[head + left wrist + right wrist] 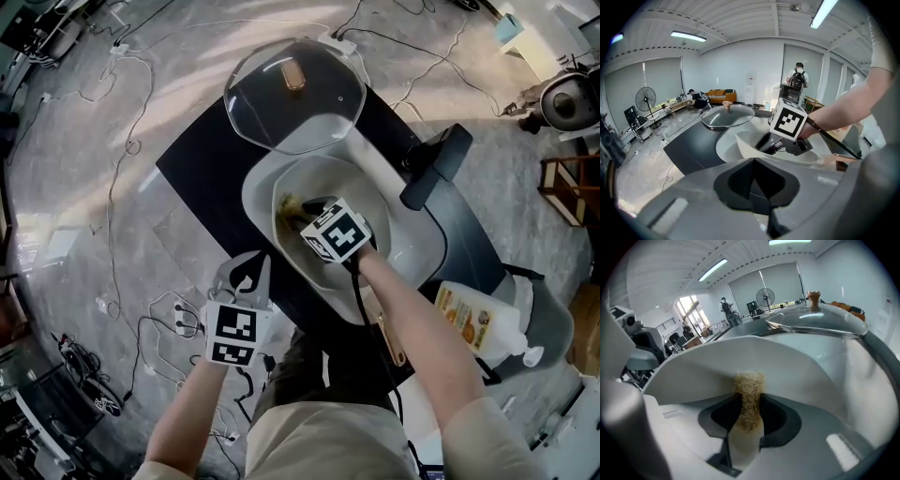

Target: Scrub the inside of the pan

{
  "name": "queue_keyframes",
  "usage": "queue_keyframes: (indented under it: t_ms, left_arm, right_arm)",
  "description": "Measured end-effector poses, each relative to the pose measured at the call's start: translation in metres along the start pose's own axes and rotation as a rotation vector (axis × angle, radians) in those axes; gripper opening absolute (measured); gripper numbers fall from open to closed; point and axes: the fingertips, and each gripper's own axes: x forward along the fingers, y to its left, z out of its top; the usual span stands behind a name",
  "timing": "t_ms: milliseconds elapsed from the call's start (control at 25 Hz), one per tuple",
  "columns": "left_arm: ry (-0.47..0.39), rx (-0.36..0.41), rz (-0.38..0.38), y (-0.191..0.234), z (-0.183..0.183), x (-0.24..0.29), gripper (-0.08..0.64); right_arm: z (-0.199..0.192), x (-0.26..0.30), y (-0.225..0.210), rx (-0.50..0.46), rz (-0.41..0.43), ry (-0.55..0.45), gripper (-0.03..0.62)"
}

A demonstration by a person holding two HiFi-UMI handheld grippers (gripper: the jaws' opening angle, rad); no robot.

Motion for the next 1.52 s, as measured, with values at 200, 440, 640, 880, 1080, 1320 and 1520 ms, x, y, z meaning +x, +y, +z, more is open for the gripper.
queue_keyframes:
  t_ms: [200,440,640,880,1080,1320,1520]
  left_arm:
    - [-0.001,-0.004,-0.006,0.001,-0.001,0.000,0.002]
    - [0.006,-0.014,0.001,0.007,-0.006,0.005,0.002]
    - [0.003,-0.014,-0.004,0.007,-0.006,0.006,0.002]
    - [-0.007,-0.016,-0.007,0.007,0.002,0.007,0.002]
    - [-0.010,-0.017,-0.008,0.006,0.003,0.007,0.002]
    - [-0.008,-0.023,-0.004,0.004,-0.001,0.004,0.002]
    - [-0.004,-0.033,-0.001,0.004,-0.005,0.003,0.002]
  right_arm:
    - [-0.001,0.008,-0.040,-0.078,-0.186,0.016,0.130]
    - [-0.063,0.002,-0.099,-0.130,-0.369,0.255,0.130]
    - [-0.113,-0.018,-0.101,-0.017,-0.292,0.401,0.130]
    - [-0.149,-0.051,-0.058,0.116,-0.088,0.581,0.130]
    - [-0.149,-0.065,-0.007,0.050,0.058,0.635,0.129]
    - [-0.114,-0.068,0.049,-0.015,0.247,0.551,0.126]
    - [-0.065,-0.056,0.066,-0.019,0.290,0.356,0.127]
